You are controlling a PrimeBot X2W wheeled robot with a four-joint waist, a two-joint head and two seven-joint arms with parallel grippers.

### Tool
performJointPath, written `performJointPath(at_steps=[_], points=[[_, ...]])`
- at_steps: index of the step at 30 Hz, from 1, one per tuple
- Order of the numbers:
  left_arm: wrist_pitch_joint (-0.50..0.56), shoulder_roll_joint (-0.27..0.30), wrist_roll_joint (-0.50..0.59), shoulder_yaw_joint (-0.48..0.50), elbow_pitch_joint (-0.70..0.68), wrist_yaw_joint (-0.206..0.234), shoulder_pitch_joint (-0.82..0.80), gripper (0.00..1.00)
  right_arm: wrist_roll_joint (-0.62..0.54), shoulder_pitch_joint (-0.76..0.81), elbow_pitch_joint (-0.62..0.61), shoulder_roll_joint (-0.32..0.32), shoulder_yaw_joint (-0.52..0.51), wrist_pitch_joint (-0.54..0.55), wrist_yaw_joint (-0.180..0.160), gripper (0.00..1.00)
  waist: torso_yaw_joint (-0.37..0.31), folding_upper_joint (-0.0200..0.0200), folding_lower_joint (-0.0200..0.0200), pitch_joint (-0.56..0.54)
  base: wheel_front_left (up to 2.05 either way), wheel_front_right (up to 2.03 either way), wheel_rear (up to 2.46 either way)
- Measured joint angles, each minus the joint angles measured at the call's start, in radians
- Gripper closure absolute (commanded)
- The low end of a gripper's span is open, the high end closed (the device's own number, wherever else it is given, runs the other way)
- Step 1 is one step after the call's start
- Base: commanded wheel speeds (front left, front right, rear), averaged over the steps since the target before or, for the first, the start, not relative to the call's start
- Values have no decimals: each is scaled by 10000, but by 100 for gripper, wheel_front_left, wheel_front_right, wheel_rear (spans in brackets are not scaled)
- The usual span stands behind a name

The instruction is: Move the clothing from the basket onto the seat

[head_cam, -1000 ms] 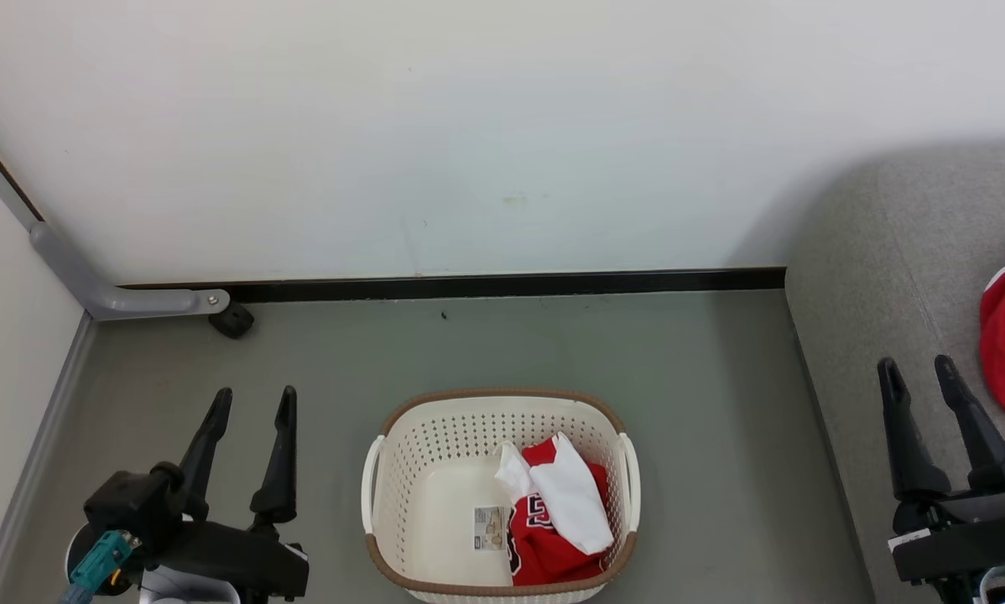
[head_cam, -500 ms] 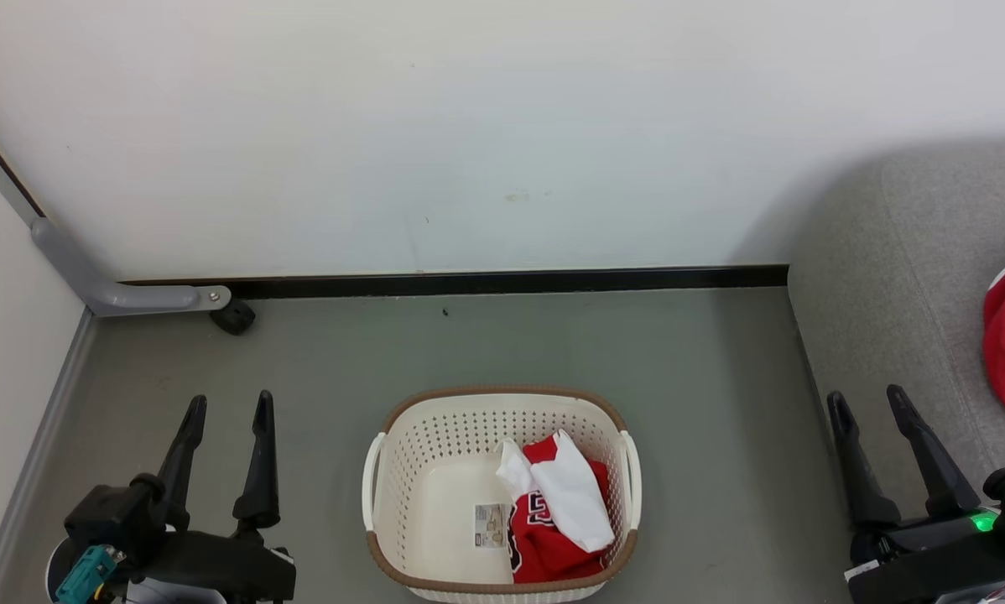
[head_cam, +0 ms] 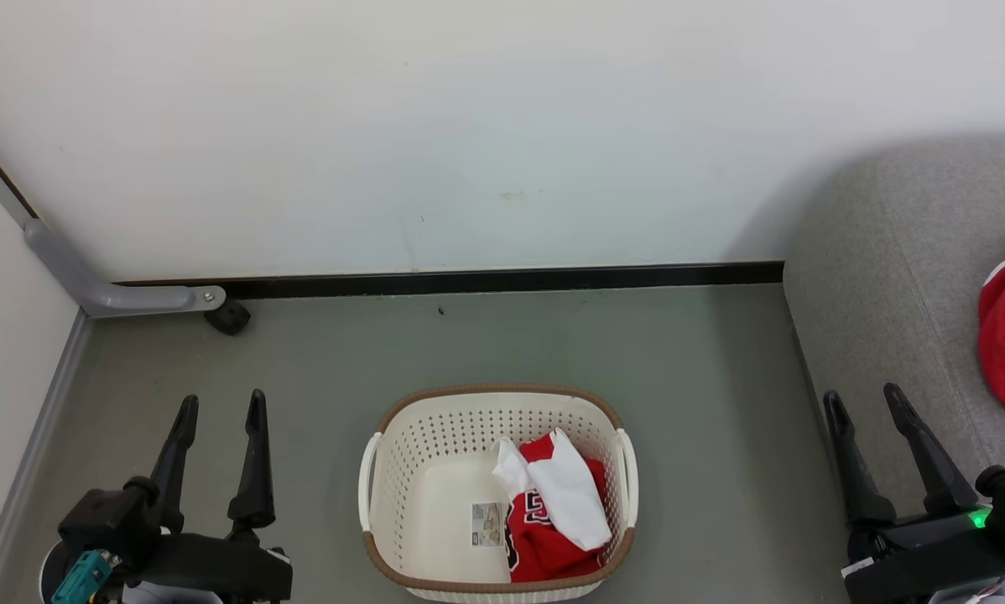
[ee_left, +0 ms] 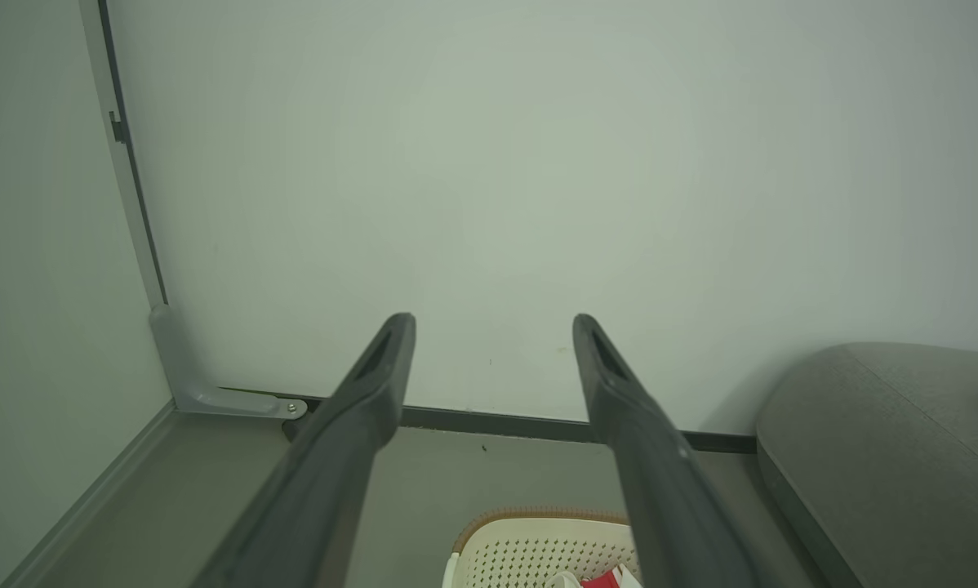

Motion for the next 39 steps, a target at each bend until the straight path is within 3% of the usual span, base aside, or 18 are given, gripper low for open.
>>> performJointPath(at_steps=[20, 39], points=[[0, -67, 318, 290, -290, -19, 246, 0, -556, -189, 113, 293, -128, 0, 69, 0, -307, 0, 0, 273, 0, 0, 0], [-2, -94, 458, 370, -702, -376, -260, 0, -926, -963, -201, 435, -357, 0, 21, 0, -796, 1, 1, 1544, 0, 0, 0]])
